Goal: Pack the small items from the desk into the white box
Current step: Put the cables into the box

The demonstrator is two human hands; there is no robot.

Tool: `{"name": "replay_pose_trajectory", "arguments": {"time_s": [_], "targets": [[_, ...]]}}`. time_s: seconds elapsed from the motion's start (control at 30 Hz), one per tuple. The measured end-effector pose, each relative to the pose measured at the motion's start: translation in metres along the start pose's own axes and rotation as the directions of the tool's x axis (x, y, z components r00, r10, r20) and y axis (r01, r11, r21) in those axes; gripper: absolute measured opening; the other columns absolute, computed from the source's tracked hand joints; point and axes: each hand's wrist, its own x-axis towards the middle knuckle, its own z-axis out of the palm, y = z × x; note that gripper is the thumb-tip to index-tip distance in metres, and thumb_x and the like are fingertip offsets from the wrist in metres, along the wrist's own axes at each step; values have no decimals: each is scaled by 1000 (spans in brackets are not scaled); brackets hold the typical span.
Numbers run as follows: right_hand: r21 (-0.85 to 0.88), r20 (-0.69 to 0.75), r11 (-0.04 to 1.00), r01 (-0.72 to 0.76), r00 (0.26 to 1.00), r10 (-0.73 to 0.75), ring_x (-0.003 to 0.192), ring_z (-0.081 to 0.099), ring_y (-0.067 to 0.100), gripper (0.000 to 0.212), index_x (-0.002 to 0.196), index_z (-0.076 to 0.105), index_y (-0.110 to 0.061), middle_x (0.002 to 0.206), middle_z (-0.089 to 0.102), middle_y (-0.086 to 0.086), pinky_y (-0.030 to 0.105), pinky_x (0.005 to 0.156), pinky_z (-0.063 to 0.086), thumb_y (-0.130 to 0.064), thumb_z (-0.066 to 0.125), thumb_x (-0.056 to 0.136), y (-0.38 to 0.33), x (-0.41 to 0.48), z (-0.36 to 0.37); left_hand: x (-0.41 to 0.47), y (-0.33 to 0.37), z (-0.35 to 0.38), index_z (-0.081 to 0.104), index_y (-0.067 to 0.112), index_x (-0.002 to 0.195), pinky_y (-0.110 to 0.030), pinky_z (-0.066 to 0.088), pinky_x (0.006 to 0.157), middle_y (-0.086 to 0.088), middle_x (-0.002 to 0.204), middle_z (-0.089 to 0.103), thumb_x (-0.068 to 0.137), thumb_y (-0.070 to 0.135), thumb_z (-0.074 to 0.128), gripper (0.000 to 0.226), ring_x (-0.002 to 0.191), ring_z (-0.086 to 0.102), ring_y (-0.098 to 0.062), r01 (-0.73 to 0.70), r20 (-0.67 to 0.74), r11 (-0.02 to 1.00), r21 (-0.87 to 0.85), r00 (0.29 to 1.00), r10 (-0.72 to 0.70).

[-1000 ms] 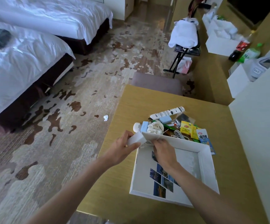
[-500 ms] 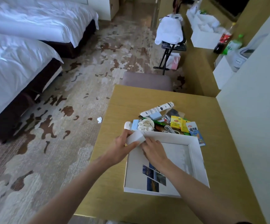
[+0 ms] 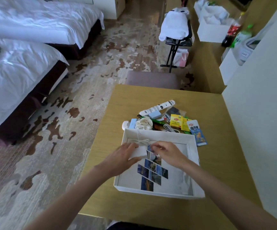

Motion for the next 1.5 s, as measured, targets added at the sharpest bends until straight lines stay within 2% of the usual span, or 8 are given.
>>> {"name": "replay_pose_trajectory", "arguments": {"time_s": [0.13,0.3,0.5,0.8,0.97,1.13,1.33,1.5], "targets": [[93,264,984,-155,956,125,86,70,13,20,108,65,-24,103,67,1,25,67,58,-36,52,98,-3,-14,15,5,8,25,37,22,133,-37,32,111,-1,135,53,94,46,45,46,122,51,-18,-145,129,956,254,985,115],[185,353,943,-275,915,197,94,70,19,33,122,58,-11,113,66,8,33,84,58,-20,65,92,18,-19,29,11,18,39,42,19,132,-37,13,120,-1,131,57,94,47,45,48,119,55,-17,-253,250,881,399,955,161],[181,445,912,-367,858,257,114,56,21,47,129,47,-18,125,55,5,34,97,52,-14,69,87,34,-15,33,9,1,3,63,11,106,-35,49,93,-4,107,66,95,20,49,20,104,58,-20,-188,-221,963,193,948,229],[56,335,978,-202,926,172,99,60,9,22,104,58,-35,108,63,-10,21,77,47,-42,69,85,26,-9,53,17,-41,3,37,15,139,-42,45,101,-5,140,44,96,30,45,46,126,44,-23,113,-184,993,-19,976,-114],[-185,366,983,-14,927,82,94,55,12,32,122,55,-26,102,58,-6,29,85,47,-40,57,93,20,-8,59,26,-53,7,29,22,143,-42,48,94,-4,140,43,97,34,41,49,115,53,-25,131,-91,984,-117,986,-142],[1,391,984,-179,906,164,77,55,5,51,135,34,-50,95,55,-7,17,73,47,-26,57,95,19,-22,73,27,-60,12,22,33,145,-44,50,85,0,137,43,98,38,35,49,101,60,-23,143,-8,975,-171,989,-146],[142,235,936,-323,929,285,88,69,19,21,112,50,-31,99,68,4,33,79,60,-29,61,94,19,-15,81,35,-65,10,23,35,144,-45,50,84,-2,136,44,99,38,36,48,97,61,-26,109,6,970,-219,994,-110],[-253,94,918,-304,937,336,74,66,8,31,86,48,-29,87,66,-11,23,66,54,-57,63,83,16,-13,98,27,-69,13,22,34,144,-45,50,78,-1,138,41,99,36,33,46,94,60,-28,107,37,967,-231,994,-101]]}}
